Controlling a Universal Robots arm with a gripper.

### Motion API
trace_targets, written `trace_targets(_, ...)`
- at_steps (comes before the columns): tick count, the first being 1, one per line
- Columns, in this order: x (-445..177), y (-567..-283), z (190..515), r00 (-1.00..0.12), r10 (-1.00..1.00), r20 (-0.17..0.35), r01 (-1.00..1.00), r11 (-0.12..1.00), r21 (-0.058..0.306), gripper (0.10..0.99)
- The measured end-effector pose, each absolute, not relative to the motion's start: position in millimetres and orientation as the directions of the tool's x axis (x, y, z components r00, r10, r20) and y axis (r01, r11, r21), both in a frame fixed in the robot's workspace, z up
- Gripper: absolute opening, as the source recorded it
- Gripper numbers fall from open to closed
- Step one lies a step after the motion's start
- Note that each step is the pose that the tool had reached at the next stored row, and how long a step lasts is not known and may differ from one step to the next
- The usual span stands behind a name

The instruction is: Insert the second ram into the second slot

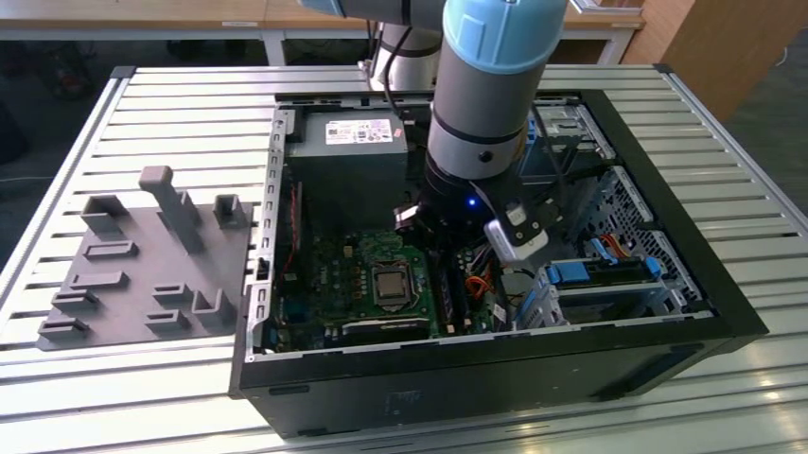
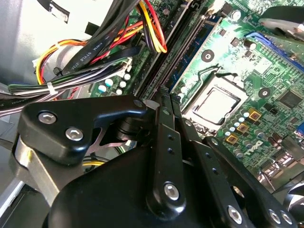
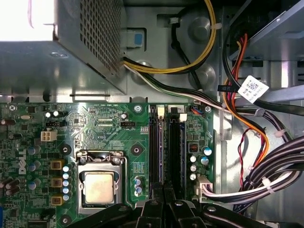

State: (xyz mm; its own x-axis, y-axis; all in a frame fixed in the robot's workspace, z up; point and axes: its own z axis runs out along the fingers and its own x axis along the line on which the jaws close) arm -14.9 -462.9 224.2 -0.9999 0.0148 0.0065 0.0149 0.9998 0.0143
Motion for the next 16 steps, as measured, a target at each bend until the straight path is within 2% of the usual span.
trace_targets(16, -14.4, -463.0, 219.6, -1.000, 0.021, 0.007, 0.021, 1.000, 0.014, 0.122)
